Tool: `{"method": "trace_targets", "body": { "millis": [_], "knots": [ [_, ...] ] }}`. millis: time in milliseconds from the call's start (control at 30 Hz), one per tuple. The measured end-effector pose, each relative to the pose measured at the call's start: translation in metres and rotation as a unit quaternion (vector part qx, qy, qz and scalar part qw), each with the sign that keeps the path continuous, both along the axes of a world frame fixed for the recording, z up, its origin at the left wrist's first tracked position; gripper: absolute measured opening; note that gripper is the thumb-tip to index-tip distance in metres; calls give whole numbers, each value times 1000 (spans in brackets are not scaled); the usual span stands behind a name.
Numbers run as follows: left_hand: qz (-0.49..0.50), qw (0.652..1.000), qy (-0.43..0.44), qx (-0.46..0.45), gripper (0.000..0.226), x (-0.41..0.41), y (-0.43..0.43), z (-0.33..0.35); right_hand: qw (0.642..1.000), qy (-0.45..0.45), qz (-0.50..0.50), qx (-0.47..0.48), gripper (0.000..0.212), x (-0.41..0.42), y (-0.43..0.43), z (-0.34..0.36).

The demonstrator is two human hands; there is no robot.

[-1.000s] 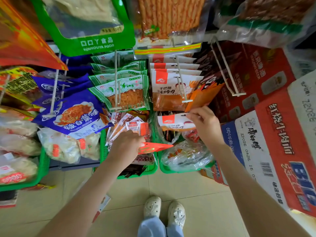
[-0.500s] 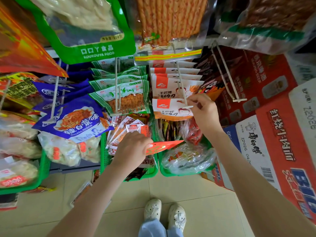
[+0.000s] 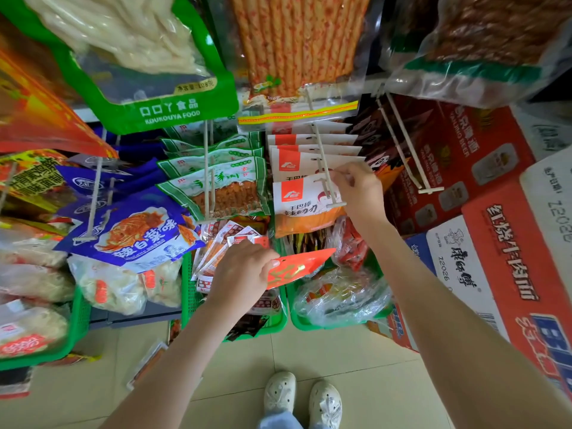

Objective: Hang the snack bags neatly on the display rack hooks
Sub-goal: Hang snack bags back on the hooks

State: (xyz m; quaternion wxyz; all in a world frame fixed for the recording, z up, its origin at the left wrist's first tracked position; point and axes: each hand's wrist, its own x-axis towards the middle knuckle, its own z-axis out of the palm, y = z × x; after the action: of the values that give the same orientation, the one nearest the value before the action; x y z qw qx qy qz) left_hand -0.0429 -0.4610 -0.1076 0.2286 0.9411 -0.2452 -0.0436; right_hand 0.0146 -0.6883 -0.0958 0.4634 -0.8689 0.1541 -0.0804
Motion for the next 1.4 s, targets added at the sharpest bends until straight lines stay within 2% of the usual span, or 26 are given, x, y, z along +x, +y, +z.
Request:
{"method": "trace_targets", "body": {
  "millis": [133, 300, 367, 433, 533, 633, 767, 900, 1000, 1133, 1267, 1400],
  "knots": [
    [14, 1000, 2, -14, 5, 1, -3, 7, 999, 3, -24, -46, 20, 14, 2, 4],
    [29, 999, 25, -28, 8, 1, -4, 21, 1000, 5, -12, -11, 57, -17, 4, 18],
    [34, 998, 34, -41, 9, -1, -5, 33, 998, 13, -57, 13, 55, -43, 6, 22],
    [37, 998, 32, -49, 9, -3, -7, 46, 995, 53, -88, 20, 46, -70, 9, 23],
    [33, 998, 26, -47, 9, -10, -9, 69, 996, 93, 0, -11, 33, -106, 26, 31],
    [31, 998, 38, -49, 11, -21, -8, 98, 982, 5, 77, -174, 33, -126, 50, 55],
    [32, 997, 35, -57, 14, -38, -2, 150, 955, -67, 120, -262, 9, -130, 66, 112],
    [54, 997, 20, -59, 15, -52, 13, 208, 954, -54, 197, -221, 22, -128, 79, 173],
    [56, 997, -5, -46, 15, -59, 27, 253, 944, -126, 213, -220, 19, -133, 93, 216],
    [72, 994, -61, -48, 16, -71, 50, 310, 926, -173, 244, -229, 12, -132, 113, 273],
    [111, 985, -124, -43, 18, -84, 76, 365, 907, -235, 267, -224, 17, -127, 138, 327],
    [156, 976, -142, -48, 16, -91, 105, 411, 884, -297, 282, -225, 34, -121, 168, 375]
  ]
}}
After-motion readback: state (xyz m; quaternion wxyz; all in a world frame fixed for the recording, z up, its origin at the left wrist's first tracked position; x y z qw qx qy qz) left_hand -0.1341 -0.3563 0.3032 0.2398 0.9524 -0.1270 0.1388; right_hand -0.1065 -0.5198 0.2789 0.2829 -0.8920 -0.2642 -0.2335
